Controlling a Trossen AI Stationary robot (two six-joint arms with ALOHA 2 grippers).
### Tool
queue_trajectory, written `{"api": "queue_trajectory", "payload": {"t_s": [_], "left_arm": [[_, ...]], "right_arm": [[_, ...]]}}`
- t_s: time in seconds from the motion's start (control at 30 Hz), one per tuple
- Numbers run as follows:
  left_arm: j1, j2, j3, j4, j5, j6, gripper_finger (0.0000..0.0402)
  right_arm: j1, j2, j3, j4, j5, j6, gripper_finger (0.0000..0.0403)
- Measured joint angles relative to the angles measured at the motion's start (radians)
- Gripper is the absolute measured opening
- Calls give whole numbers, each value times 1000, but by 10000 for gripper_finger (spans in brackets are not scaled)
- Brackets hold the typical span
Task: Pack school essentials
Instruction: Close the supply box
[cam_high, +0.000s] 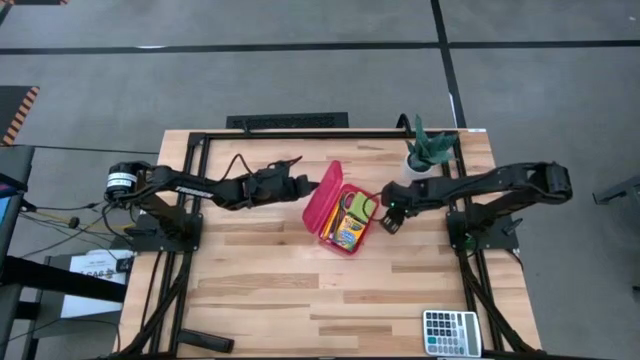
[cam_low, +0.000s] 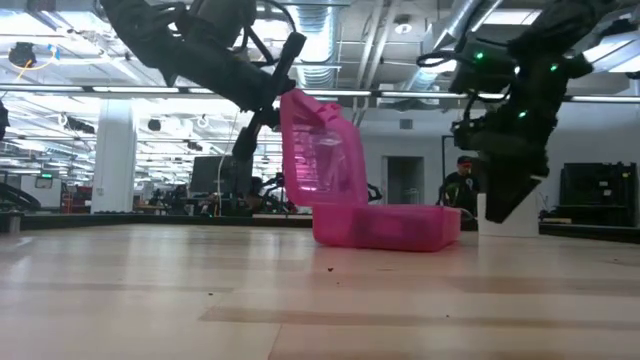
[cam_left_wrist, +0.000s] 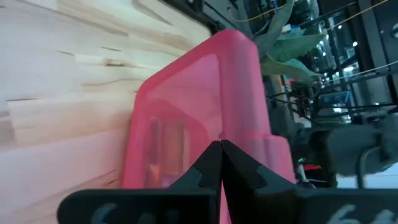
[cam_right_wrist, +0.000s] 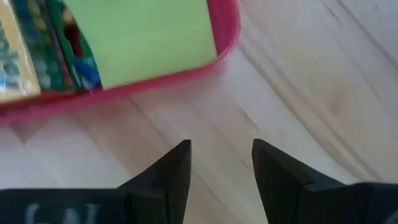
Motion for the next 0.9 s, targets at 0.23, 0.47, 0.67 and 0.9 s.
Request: {"api": "queue_trajectory", "payload": {"t_s": [0.23,0.47,0.67,0.9], "left_arm": [[1,0,24,-10,-23,20,0],[-20,74,76,-42,-17,24,0],[-48,197,170,-40,64,26,0],[-66,285,260,-67,149,57,0]], "right_arm": [[13,101,-22,219,-33,5,171],[12,202,-14,457,-113,10,168],[-2,218,26,465,-127,-4,167],[0,89,60,311,-123,-46,161]]}}
